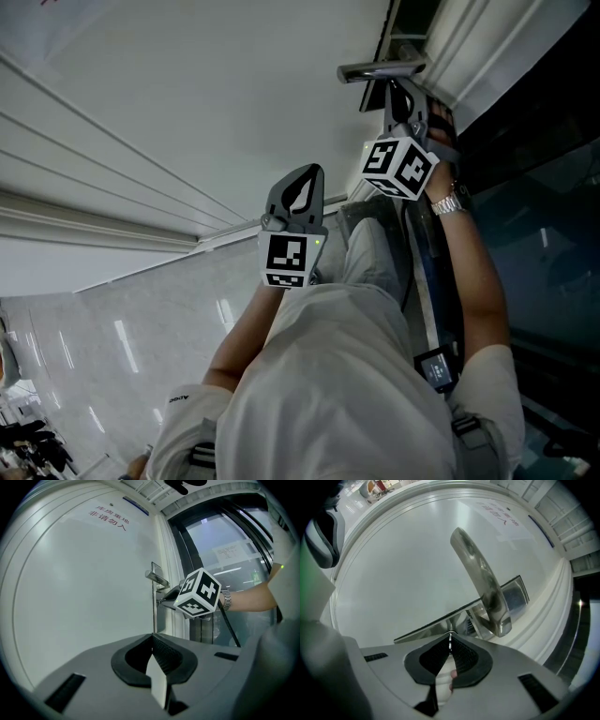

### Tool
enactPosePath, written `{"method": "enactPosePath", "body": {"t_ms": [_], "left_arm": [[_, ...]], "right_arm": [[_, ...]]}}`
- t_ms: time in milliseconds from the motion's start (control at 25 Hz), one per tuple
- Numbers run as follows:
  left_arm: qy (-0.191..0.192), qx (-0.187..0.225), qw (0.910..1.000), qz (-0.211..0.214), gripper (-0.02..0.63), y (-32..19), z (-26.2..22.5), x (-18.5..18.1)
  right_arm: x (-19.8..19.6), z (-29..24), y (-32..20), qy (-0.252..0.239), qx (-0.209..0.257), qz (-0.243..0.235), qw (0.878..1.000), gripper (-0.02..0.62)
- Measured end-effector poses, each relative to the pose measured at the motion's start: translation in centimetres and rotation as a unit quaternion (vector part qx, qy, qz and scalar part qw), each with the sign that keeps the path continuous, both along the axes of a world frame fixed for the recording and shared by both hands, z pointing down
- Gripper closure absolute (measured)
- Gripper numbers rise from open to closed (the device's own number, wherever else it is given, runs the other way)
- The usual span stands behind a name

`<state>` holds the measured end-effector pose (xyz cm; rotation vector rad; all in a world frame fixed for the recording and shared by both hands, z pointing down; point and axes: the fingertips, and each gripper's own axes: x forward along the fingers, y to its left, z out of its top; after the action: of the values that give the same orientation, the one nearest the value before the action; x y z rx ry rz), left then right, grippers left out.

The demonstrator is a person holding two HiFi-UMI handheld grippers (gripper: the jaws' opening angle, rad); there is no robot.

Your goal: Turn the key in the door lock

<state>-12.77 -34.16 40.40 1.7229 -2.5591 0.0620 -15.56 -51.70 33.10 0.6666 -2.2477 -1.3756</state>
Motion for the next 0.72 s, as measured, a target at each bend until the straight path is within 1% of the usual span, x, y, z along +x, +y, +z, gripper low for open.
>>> {"method": "enactPosePath", "body": {"t_ms": [160,320,440,560,680,720], "left_arm": [[0.0,-0.001,1.0,-0.001,0.597,0.08,0.11,-0.02],[0.0,-0.002,1.0,-0.002,0.597,0.31,-0.05,0.03],[0.001,-0.002,1.0,-0.002,0.597,0.16,0.01,0.05],[0.002,-0.001,1.0,-0.003,0.597,0.01,0.07,0.04],[0.003,-0.001,1.0,-0.002,0.597,-0.07,0.07,0.16],[0.003,-0.001,1.0,-0.002,0.597,-0.13,0.1,0.19]], "right_arm": [[0.0,-0.14,-0.09,-0.011,-0.01,0.004,1.0,0.581],[0.09,-0.49,0.05,-0.025,-0.038,0.011,0.999,0.584],[0.07,-0.56,-0.12,-0.05,-0.083,0.011,0.995,0.584],[0.15,-0.71,-0.33,-0.084,-0.135,0.013,0.987,0.584],[0.25,-0.9,-0.4,-0.105,-0.169,0.017,0.98,0.584],[0.25,-0.92,-0.43,-0.114,-0.187,0.016,0.976,0.584]]}}
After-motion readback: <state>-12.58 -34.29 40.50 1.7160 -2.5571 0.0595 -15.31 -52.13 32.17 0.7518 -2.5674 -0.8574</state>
